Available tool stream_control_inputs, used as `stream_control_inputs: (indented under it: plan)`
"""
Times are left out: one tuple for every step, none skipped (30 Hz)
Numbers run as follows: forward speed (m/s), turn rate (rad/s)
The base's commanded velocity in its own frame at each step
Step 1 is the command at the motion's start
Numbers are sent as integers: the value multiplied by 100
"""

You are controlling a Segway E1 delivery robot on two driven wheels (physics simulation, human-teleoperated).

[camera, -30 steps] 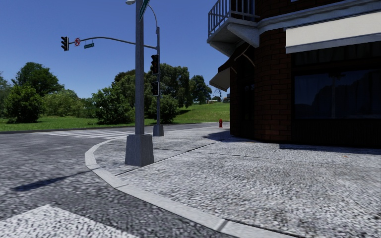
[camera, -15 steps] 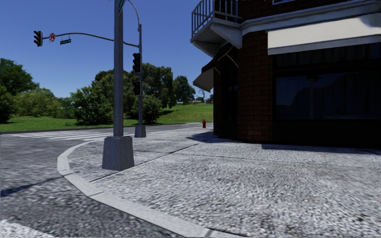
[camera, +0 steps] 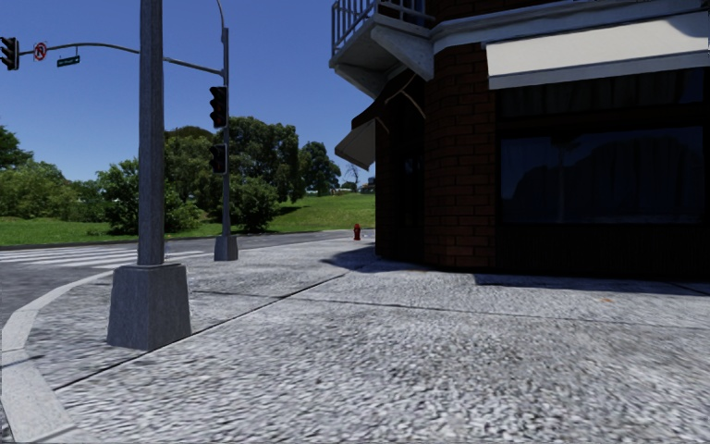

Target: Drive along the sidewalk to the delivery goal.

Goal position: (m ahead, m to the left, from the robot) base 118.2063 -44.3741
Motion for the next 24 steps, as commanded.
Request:
stream_control_inputs:
  plan:
    - [200,0]
    - [200,0]
    - [200,0]
    - [200,0]
    - [200,0]
    - [200,0]
    - [200,0]
    - [200,0]
    - [200,0]
    - [200,0]
    - [200,0]
    - [200,0]
    - [200,0]
    - [200,0]
    - [200,0]
    - [200,0]
    - [200,0]
    - [200,0]
    - [200,0]
    - [200,0]
    - [200,0]
    - [200,0]
    - [200,0]
    - [200,0]
